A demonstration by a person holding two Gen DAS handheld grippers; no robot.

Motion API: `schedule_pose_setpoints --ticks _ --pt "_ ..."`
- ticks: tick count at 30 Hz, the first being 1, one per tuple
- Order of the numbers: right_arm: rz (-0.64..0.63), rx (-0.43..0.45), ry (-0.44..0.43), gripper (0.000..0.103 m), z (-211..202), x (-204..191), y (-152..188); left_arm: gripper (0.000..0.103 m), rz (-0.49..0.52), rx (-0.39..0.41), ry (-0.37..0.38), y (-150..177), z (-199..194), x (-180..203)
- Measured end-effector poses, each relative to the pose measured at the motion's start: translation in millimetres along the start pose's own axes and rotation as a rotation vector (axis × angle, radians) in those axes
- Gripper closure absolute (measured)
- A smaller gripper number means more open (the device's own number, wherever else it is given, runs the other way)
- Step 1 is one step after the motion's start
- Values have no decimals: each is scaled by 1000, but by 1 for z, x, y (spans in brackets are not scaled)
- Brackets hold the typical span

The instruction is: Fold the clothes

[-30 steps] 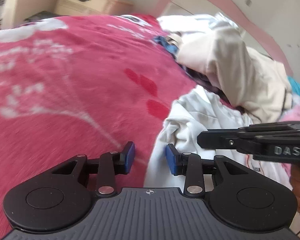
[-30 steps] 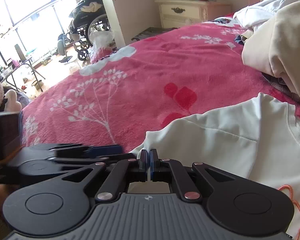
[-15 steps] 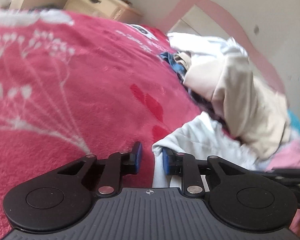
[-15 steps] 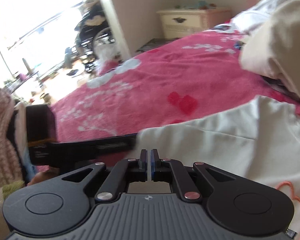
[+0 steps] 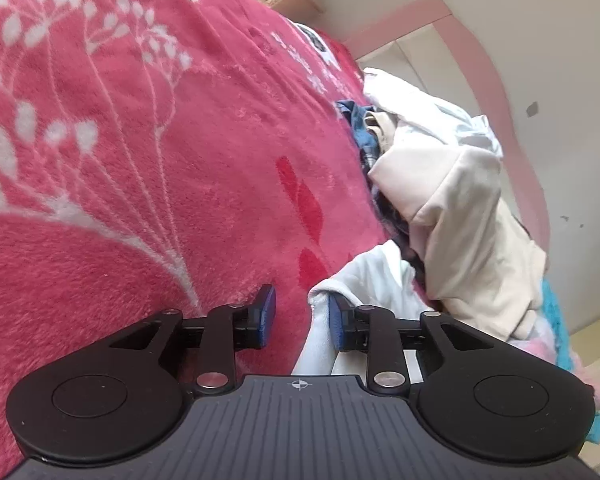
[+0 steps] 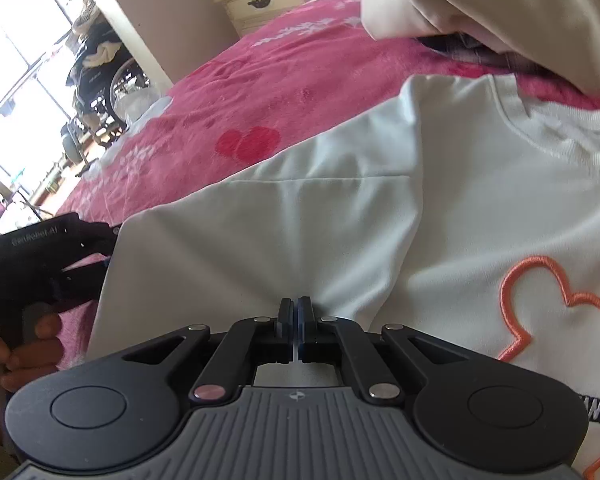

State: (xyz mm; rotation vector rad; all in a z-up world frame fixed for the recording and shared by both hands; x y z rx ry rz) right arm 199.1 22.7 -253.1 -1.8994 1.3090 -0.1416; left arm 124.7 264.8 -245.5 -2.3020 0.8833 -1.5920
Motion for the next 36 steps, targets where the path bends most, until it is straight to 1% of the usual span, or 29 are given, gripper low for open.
schedule_pose_setpoints --ticks 3,4,5,6,7,10,11,13,15,17,18,20,21,22,23,25,28,30,31,32,34,35,36 --pt "-12 -2 5 103 0 -1 0 73 -12 8 -26 -3 -5 0" --pt "-11 -3 5 103 0 0 0 73 -10 38 -45 -6 -10 -1" --pt "-9 -4 5 103 0 0 0 70 -10 92 -77 -10 -16 -3" --pt "-6 -5 6 103 0 1 0 64 -16 150 -108 -15 -24 -5" --pt "-4 -4 6 103 1 1 0 63 -32 195 -128 -20 -32 -9" --pt "-7 0 9 103 0 1 0 62 -92 250 -140 -31 -48 -14" --pt "-9 1 10 103 0 0 0 62 -89 258 -138 -32 -51 -12" --pt "-10 4 13 103 1 0 0 62 -10 241 -114 -27 -53 6" --pt "5 10 15 103 1 0 0 62 87 200 -51 -17 -54 31" --pt "27 16 14 101 1 1 0 58 159 133 38 -2 -50 55" --pt "41 19 13 101 -1 1 -1 55 185 95 68 6 -45 62" --pt "70 29 12 98 -6 2 -3 53 234 20 88 23 -31 71" --pt "78 42 18 97 -10 2 -4 53 264 -11 76 31 -24 72" --pt "84 62 27 93 -18 3 -3 53 303 -31 30 38 -16 69" --pt "90 83 34 93 -27 5 -3 53 335 -51 -9 45 -8 66" --pt "121 116 25 93 -51 9 1 54 363 -80 -68 53 1 55" --pt "157 154 25 92 -99 21 9 54 344 -76 -57 52 -1 50" --pt "156 184 39 83 -135 31 14 52 338 -75 -53 49 -4 51" --pt "145 196 62 70 -153 36 17 51 345 -70 -58 47 -6 52" --pt "127 208 97 61 -172 41 19 50 351 -66 -62 46 -8 54" --pt "82 237 172 59 -207 48 24 45 383 -45 -76 43 -16 61" --pt "65 248 206 52 -222 51 26 39 406 -30 -81 43 -21 66" --pt "59 253 235 48 -236 55 27 30 435 -14 -83 42 -26 72"
Point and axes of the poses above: each gripper's, at about its wrist camera, not at the fingertips, and z roughly the way its jaws point, x to its right, y to its underside, the point moved 4 cm from there along z, roughly the way its jaws point, and after that the axes turned 11 degrees about x, right-handed, at the moved point
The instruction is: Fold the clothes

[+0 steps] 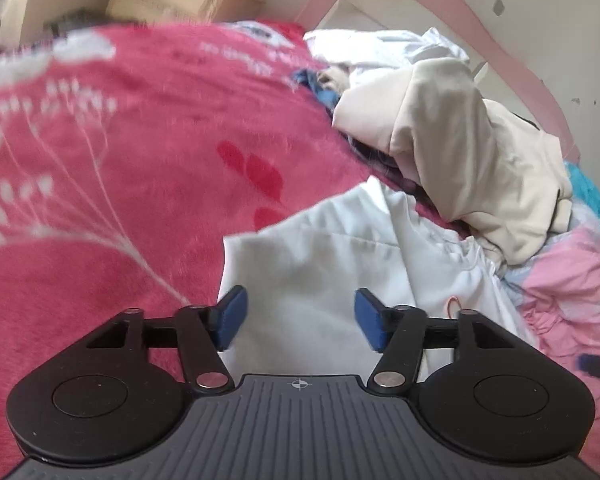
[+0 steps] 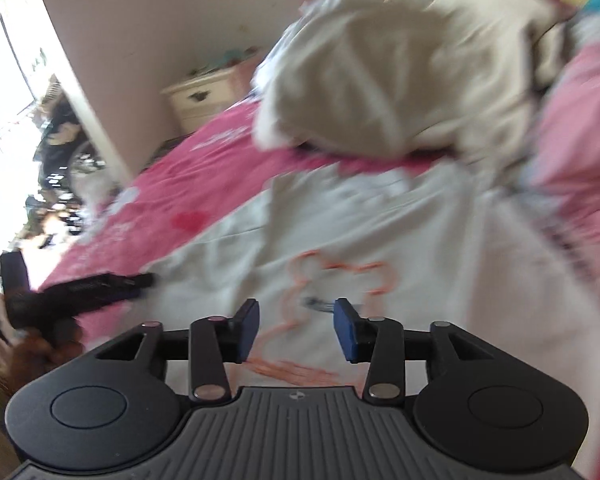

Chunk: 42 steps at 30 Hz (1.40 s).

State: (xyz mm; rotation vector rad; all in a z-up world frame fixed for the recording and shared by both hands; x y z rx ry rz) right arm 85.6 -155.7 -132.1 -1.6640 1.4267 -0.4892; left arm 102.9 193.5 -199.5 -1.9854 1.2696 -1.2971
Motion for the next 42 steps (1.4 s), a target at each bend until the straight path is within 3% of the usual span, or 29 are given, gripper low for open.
schedule_pose_setpoints --ticks 1,3,7,11,15,17,21,26,30,37,39,40,41,42 --pt "-4 3 25 40 -11 7 -2 26 26 16 -2 -4 -5 6" --pt "13 18 57 29 -31 19 -4 1 64 31 9 -10 -12 18" --pt "90 58 61 16 -52 38 -2 0 97 18 51 -15 -22 41" --pt "150 100 46 7 -53 51 -3 0 97 -15 40 -14 -24 57" --pt "110 143 -30 7 -23 45 -22 0 113 -13 91 -7 -18 73" --pt "36 125 -37 10 12 37 -35 0 137 -30 93 1 -9 81" --pt "-135 71 -49 30 103 22 -59 1 161 -44 57 18 8 85" --pt "-235 -49 -59 60 217 10 -70 8 225 -41 42 35 21 83" --pt "-195 -112 -73 62 274 9 -72 19 233 -44 42 38 27 76" --pt "10 -186 -47 64 337 32 -78 19 229 -62 51 45 35 63" --pt "7 -185 -52 81 341 32 -77 19 246 -57 53 47 35 63" --pt "-6 -177 -57 95 340 31 -78 18 255 -56 54 48 35 64" --pt "-25 -163 -58 102 337 29 -79 18 261 -55 55 49 36 64" --pt "-53 -143 -60 102 335 27 -80 18 269 -54 55 50 36 65"
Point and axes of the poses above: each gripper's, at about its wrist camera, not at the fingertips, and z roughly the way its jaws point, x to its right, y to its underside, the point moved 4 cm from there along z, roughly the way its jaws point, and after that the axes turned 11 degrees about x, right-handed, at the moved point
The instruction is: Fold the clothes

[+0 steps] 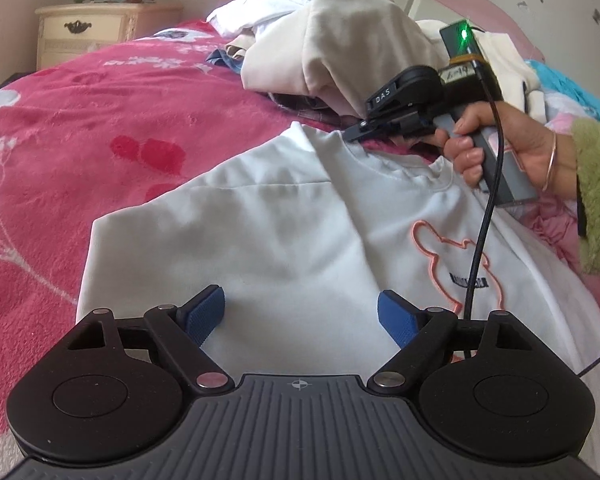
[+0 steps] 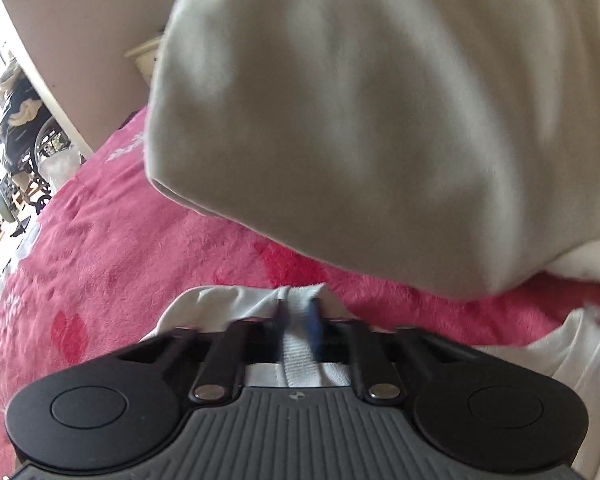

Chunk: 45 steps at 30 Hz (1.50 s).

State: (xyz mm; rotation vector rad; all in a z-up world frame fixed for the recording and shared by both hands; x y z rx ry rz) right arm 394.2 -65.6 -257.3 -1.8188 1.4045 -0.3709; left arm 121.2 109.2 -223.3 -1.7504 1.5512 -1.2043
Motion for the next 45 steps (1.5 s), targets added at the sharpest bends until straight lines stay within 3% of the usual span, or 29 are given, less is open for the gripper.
schedule_pose_setpoints --ticks 8,13,15,16,17,18,24,26,29,35,38,43,45 --pt "-203 78 47 102 15 -20 -6 17 52 8 -3 4 4 4" --pt "-313 76 94 102 26 -21 4 17 90 11 -10 7 4 7" --pt "-319 78 123 100 26 -17 2 17 99 11 -13 7 4 8" --pt "-313 79 137 94 25 -13 -1 17 102 11 -14 8 4 8" --pt "-305 80 127 84 20 -10 -6 17 104 12 -15 8 4 9" --pt "-296 81 105 80 14 -7 -11 16 104 12 -15 8 5 9" --pt "-290 56 -40 79 -55 3 -31 15 93 14 -11 7 4 8" --pt "-301 39 -76 79 -87 6 -32 15 88 14 -10 7 4 7" --pt "-311 -84 -54 79 -108 19 -19 15 90 12 -16 7 5 9" --pt "-317 -254 4 83 -75 44 34 14 96 6 -36 6 6 12" --pt "-309 -183 78 84 -53 51 39 14 117 3 -55 7 7 14" --pt "-207 -40 231 83 -61 72 -2 14 129 0 -76 6 7 15" --pt "-146 -70 190 81 -78 80 -11 14 125 1 -78 6 7 14"
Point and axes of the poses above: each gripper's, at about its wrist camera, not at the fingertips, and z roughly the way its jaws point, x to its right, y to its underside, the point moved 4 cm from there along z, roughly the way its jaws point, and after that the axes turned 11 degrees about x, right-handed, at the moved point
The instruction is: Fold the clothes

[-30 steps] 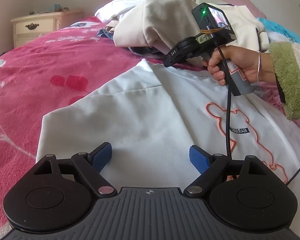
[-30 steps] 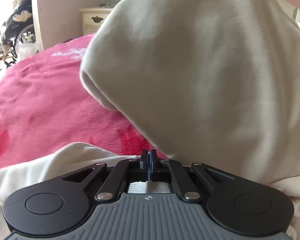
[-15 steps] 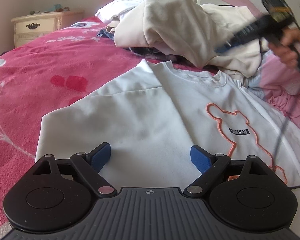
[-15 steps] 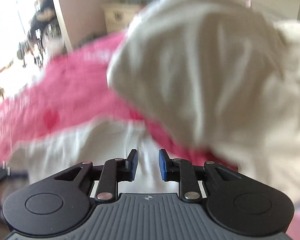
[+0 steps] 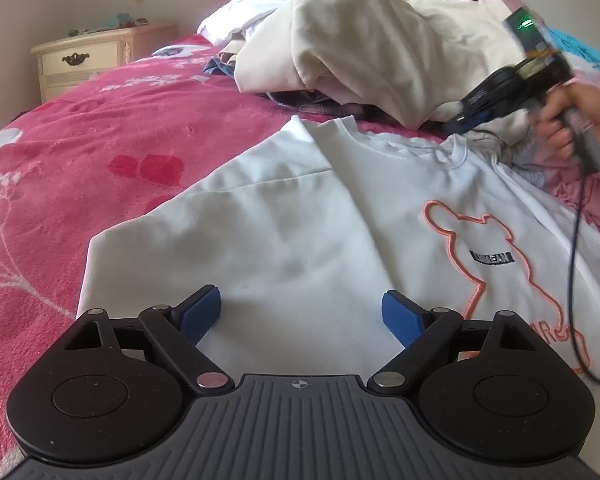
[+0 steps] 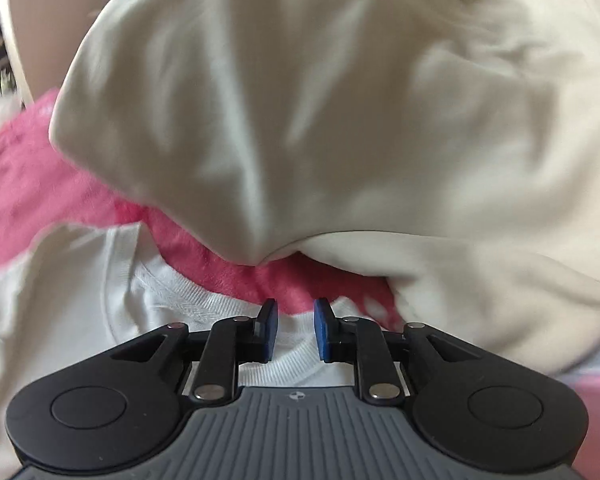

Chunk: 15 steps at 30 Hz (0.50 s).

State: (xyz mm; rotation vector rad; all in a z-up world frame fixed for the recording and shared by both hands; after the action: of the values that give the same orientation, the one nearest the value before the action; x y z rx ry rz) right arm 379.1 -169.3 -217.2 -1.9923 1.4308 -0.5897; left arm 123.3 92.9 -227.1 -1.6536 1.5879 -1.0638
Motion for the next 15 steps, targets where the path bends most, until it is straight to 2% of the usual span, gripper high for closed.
schedule_pose_setpoints --ticks 3,4,5,7,9,14,15 --pt "40 -151 -114 72 -25 11 9 11 0 1 1 0 0 0" --pt "39 -218 -118 67 -28 14 18 10 1 1 3 0 1 0" --pt "41 -272 -109 67 -30 19 28 8 2 1 3 0 1 0" --pt "45 -318 -42 67 -25 33 48 7 8 1 -3 0 2 2" --pt "75 -285 40 68 -22 44 57 6 11 5 -12 0 3 1" --pt "297 -51 99 68 -58 67 38 6 0 13 -72 -12 -1 -6" --pt "303 -20 97 68 -70 68 33 6 -13 23 -79 -16 -4 -9"
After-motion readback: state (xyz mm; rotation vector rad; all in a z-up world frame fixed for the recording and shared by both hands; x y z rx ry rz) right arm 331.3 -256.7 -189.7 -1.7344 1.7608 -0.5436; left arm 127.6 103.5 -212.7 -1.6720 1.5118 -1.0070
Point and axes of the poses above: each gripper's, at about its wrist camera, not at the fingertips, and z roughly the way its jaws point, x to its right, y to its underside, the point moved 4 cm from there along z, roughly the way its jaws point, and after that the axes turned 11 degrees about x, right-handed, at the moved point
